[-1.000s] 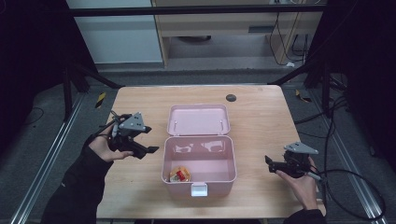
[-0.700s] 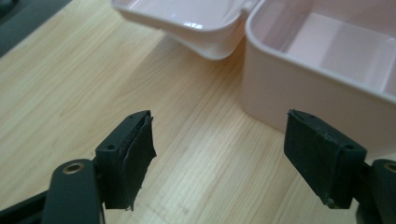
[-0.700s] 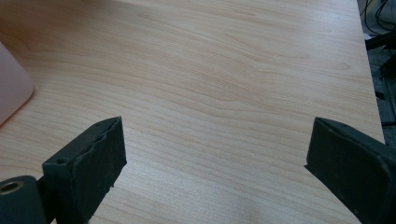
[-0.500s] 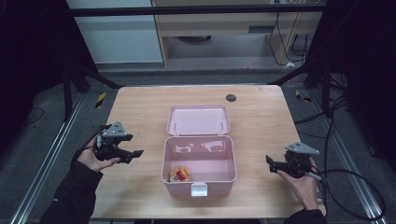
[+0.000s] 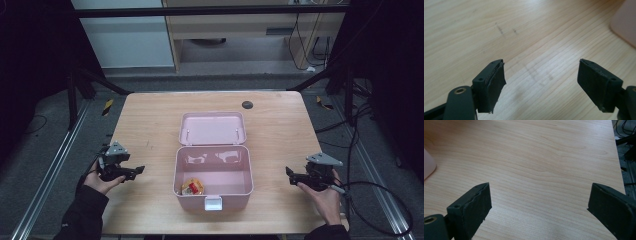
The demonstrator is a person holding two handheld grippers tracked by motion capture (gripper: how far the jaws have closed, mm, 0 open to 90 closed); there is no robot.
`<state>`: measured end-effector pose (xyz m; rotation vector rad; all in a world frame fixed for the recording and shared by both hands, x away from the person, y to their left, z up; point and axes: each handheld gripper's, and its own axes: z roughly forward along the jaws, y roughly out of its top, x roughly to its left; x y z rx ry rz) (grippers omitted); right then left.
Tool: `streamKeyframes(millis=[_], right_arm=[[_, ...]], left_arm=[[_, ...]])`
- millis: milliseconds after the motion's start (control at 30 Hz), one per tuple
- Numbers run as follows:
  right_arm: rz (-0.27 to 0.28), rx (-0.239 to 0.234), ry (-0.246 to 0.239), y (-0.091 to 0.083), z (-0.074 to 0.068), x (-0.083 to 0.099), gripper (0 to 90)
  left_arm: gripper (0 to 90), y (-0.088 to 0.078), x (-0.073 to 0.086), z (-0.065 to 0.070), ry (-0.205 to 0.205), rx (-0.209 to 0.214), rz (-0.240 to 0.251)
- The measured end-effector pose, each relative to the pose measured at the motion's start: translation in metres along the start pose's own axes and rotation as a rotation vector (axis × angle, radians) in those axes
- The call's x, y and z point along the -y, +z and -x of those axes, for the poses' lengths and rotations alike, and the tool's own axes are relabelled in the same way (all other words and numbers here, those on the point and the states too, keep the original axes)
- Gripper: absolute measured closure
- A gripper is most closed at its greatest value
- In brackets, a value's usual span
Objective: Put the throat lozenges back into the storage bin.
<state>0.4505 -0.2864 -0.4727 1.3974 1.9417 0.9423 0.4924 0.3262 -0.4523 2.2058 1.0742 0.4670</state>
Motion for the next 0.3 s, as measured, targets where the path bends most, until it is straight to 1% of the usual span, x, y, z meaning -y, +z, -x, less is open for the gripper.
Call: streamKeyframes(millis=[33,67,100,133,167,267,300], right_arm=[[0.001,0.001,-0.002,0.0,0.0,0.0,4.8],[0.001,0.001,-0.002,0.0,0.0,0.0,4.8],[0.001,0.001,-0.002,-0.001,0.0,0.0,4.8],[0.003,0.004,0.003,-0.001,0.0,0.0,4.8],[0.003,0.004,0.003,-0.001,0.0,0.0,4.8],[-0.003,0.009,0.003,-0.001,0.002,0.001,4.5],[-0.003,0.009,0.003,-0.001,0.002,0.001,4.5]], left_arm=[[20.8,0.002,0.003,-0.001,-0.014,-0.008,-0.002],[20.7,0.002,0.003,-0.001,-0.014,-0.008,-0.002],[20.7,0.003,0.005,-0.001,-0.024,-0.024,-0.006],[20.6,0.005,0.009,-0.003,-0.042,-0.027,-0.01],[20.6,0.005,0.009,-0.003,-0.042,-0.027,-0.01],[20.6,0.009,0.017,-0.004,-0.069,-0.032,-0.005],[20.6,0.009,0.017,-0.004,-0.069,-0.032,-0.005]])
